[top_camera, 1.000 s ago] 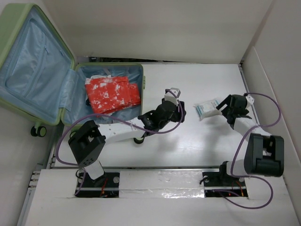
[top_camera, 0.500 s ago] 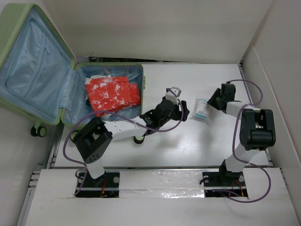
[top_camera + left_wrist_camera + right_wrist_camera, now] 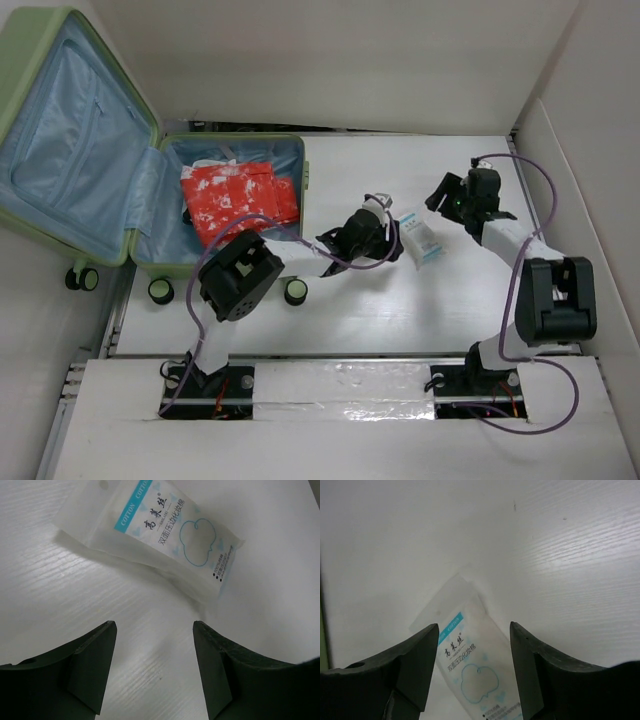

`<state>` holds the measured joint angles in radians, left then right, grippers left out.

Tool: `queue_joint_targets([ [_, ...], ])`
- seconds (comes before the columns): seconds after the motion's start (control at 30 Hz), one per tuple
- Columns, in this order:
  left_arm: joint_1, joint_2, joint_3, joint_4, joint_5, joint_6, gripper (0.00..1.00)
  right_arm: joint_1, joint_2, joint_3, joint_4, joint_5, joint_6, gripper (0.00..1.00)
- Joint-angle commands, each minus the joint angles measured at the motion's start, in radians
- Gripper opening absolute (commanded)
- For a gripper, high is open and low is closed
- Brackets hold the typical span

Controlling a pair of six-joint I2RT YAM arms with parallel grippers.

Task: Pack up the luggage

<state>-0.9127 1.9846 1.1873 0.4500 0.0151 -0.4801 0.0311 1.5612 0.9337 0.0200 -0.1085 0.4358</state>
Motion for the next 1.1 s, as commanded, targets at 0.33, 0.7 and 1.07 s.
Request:
queue_joint_targets([
  [0.33,-0.025,0.203,0.287,-0.049,-0.095,-0.173,0.62,-0.022,-0.410,-0.188,0.077,-0.066,0.029,0.69],
  [0.7,-0.034,0.349,0.485,-0.177,-0.221,-0.172,0.08,-0.013,-0.592,-0.292,0.092,-0.117,0.029,0.68],
  [1.07,0.006,-0.041,0.218,-0.086,-0.237,-0.118,0.00,0.082,-0.713,-0.342,0.098,-0.011,0.007,0.65],
])
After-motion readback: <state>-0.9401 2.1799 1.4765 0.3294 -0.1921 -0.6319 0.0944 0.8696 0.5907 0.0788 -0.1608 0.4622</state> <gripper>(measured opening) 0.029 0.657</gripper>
